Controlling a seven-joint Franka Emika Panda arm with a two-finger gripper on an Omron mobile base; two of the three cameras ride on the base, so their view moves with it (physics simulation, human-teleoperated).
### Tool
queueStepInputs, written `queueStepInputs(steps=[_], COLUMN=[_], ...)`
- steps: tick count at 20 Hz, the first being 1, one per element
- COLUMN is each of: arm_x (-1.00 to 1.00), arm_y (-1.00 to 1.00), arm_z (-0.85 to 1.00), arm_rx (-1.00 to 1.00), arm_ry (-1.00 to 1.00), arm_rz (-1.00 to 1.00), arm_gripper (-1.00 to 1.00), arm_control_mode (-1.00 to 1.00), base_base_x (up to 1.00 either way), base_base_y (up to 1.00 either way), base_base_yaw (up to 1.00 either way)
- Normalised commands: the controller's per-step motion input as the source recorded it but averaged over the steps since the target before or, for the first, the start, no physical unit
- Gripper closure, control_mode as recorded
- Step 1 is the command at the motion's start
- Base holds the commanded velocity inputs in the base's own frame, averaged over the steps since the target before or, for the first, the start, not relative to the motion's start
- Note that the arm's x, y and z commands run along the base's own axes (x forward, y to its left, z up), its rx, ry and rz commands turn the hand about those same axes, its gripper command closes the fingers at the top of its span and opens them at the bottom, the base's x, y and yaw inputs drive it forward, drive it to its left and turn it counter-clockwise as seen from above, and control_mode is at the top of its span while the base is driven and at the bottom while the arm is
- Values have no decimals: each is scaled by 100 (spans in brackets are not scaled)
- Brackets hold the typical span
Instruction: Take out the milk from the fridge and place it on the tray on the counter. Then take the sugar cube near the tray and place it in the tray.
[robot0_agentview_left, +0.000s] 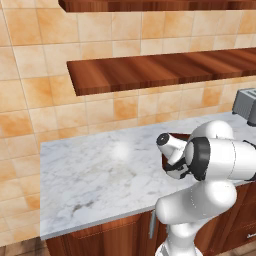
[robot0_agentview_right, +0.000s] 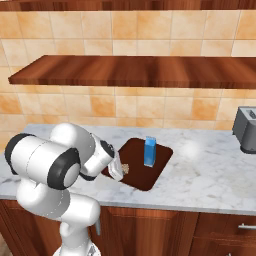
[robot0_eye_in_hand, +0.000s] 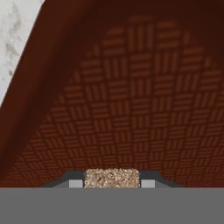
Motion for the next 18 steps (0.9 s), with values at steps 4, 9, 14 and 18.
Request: queueStepInputs(steps=[4, 9, 14, 18], arm_x=[2, 4, -15, -18], arm_y=[0, 0, 1, 1], arm_z=[-14, -5, -1, 20], arm_rx=[0, 0, 0, -1], arm_ry=[0, 0, -3, -10], arm_rz=[0, 0, 1, 1], arm_gripper=[100, 100, -100, -100], arm_control_mode=[-100, -100, -100, -100], base_base_x=[0, 0, 0, 0], base_base_y=[0, 0, 0, 0], base_base_yaw=[0, 0, 0, 0])
